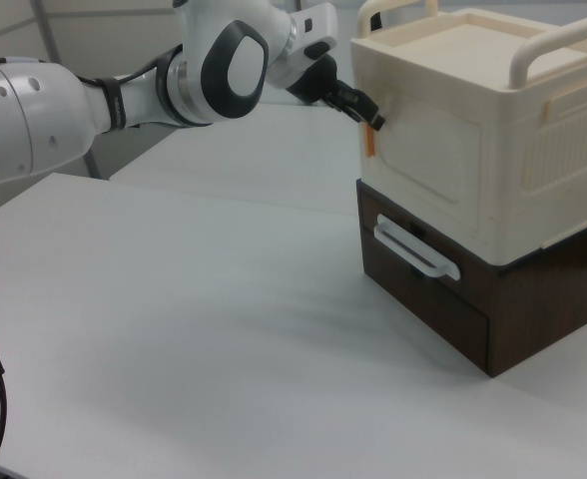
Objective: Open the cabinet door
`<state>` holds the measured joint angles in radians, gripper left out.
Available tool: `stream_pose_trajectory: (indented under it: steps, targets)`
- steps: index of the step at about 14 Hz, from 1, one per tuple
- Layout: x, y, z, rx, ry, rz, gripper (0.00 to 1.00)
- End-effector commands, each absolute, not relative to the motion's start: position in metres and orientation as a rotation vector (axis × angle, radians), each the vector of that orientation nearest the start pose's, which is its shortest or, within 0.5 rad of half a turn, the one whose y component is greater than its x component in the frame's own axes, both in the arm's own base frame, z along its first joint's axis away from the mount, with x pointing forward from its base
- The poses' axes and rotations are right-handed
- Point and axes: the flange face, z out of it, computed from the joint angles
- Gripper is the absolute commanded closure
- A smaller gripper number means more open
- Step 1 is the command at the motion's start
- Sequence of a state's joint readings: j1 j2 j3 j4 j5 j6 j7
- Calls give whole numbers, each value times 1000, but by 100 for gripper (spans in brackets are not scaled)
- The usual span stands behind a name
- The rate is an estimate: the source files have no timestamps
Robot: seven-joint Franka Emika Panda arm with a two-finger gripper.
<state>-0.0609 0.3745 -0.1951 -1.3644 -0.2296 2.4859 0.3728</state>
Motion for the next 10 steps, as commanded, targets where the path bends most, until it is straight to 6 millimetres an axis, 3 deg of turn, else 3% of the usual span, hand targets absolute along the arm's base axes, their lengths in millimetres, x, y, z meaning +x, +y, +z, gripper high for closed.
stream_pose_trajectory:
  steps: [1,2,4,6,10]
  targets:
    - [708,-153,598,-3051,667,-1288,74]
    - [708,-155,599,-3053,668,-1290,86]
    - [707,-153,601,-3075,615,-1291,95]
    - [702,-154,601,-3101,584,-1264,96]
    - [687,-152,598,-3190,565,-1031,97]
